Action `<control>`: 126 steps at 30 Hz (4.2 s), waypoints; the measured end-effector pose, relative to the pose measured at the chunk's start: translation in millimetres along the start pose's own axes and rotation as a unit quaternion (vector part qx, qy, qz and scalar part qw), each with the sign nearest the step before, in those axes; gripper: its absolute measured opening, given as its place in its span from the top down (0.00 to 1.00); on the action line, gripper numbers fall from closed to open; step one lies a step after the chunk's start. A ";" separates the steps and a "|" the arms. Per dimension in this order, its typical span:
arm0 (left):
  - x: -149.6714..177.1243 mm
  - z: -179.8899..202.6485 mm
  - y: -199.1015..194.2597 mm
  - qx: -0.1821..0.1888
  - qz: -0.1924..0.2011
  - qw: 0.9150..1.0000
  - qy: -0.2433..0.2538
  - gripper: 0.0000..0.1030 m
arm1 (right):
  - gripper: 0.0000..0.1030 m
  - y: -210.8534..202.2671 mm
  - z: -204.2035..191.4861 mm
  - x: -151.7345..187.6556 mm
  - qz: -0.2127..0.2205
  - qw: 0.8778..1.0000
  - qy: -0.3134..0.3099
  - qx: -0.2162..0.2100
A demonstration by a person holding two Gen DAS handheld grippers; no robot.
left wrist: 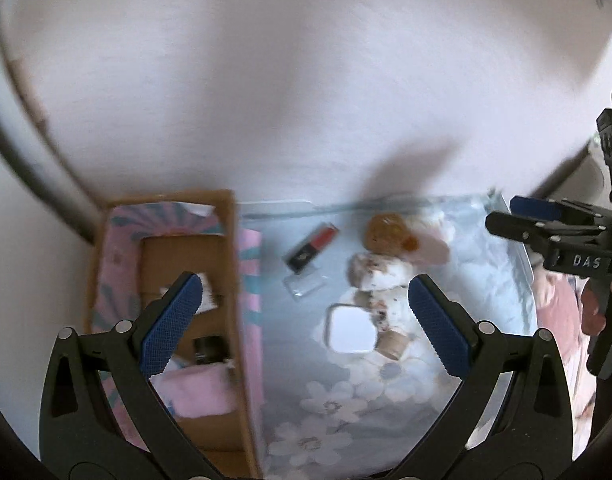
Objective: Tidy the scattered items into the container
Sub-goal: 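Move both grippers back toward the remaining items on the floral tray, then grasp the white spotted plush with the left gripper while the right grasps the brown teddy bear, then carry the white plush and teddy bear with both grippers over the box, then open both grippers to drop the plush and teddy bear into the box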
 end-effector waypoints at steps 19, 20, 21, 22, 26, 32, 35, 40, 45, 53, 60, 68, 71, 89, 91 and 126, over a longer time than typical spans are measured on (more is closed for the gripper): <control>16.4 81.6 147.3 0.021 -0.101 0.989 0.108 0.00 | 0.36 82.1 70.0 47.2 -0.031 0.999 0.027 -0.034; 17.0 81.6 152.4 0.023 -0.104 0.988 0.110 0.00 | 0.36 88.2 68.3 41.7 -0.029 0.999 0.017 -0.041; 17.8 82.0 157.5 0.027 -0.107 0.988 0.111 0.01 | 0.36 94.2 65.9 35.5 -0.028 0.998 0.007 -0.048; 18.0 82.3 160.7 0.029 -0.108 0.987 0.113 0.01 | 0.36 98.2 63.2 32.1 -0.028 0.998 0.000 -0.053; 21.3 82.4 175.4 0.030 -0.116 0.986 0.117 0.03 | 0.36 122.9 43.2 12.7 -0.034 0.996 -0.047 -0.073; 25.5 78.8 186.9 0.059 -0.132 0.985 0.099 0.15 | 0.36 150.3 21.8 4.5 -0.047 0.990 -0.091 -0.101; 30.2 81.5 192.8 0.064 -0.142 0.982 0.109 0.24 | 0.43 159.9 17.8 4.9 -0.054 0.987 -0.094 -0.116; 33.0 84.9 195.9 0.090 -0.151 0.979 0.100 0.56 | 0.64 168.4 10.9 9.1 -0.067 0.984 -0.117 -0.114; 31.1 85.1 192.3 0.091 -0.147 0.980 0.102 0.69 | 0.68 164.3 15.7 6.5 -0.059 0.986 -0.104 -0.116; 19.9 81.8 167.1 0.090 -0.121 0.984 0.096 0.70 | 0.69 143.6 21.8 -6.5 -0.027 0.989 -0.073 -0.126; 9.4 72.3 116.3 0.084 -0.086 0.989 0.086 0.70 | 0.69 97.5 19.3 -23.7 0.008 0.989 -0.064 -0.135; -5.4 34.5 52.4 0.070 -0.042 0.996 0.041 0.70 | 0.69 37.6 -12.6 -53.5 0.044 0.984 -0.098 -0.144; -3.7 5.2 28.6 0.055 -0.027 0.998 0.017 0.70 | 0.69 26.0 -38.2 -61.7 0.051 0.980 -0.122 -0.146; 50.1 -149.8 -39.7 -0.035 0.014 0.991 -0.128 0.70 | 0.69 54.4 -219.5 -81.9 0.015 0.955 -0.224 -0.191; 63.5 -160.6 -35.8 -0.038 0.008 0.989 -0.142 0.70 | 0.69 68.8 -239.3 -77.0 0.000 0.954 -0.230 -0.193; 113.1 -150.2 1.3 -0.092 -0.027 0.989 -0.110 0.06 | 0.47 147.0 -299.0 -26.4 -0.103 0.950 -0.257 -0.143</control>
Point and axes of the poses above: each gripper's, at about its wrist camera, not at the fingertips, and y roughly the way its jaws point, z to its right, x to its underside, the point moved 4 cm from there along y, roughly the way its jaws point, and after that the axes turned 4 degrees about -y, right-handed, at the moved point
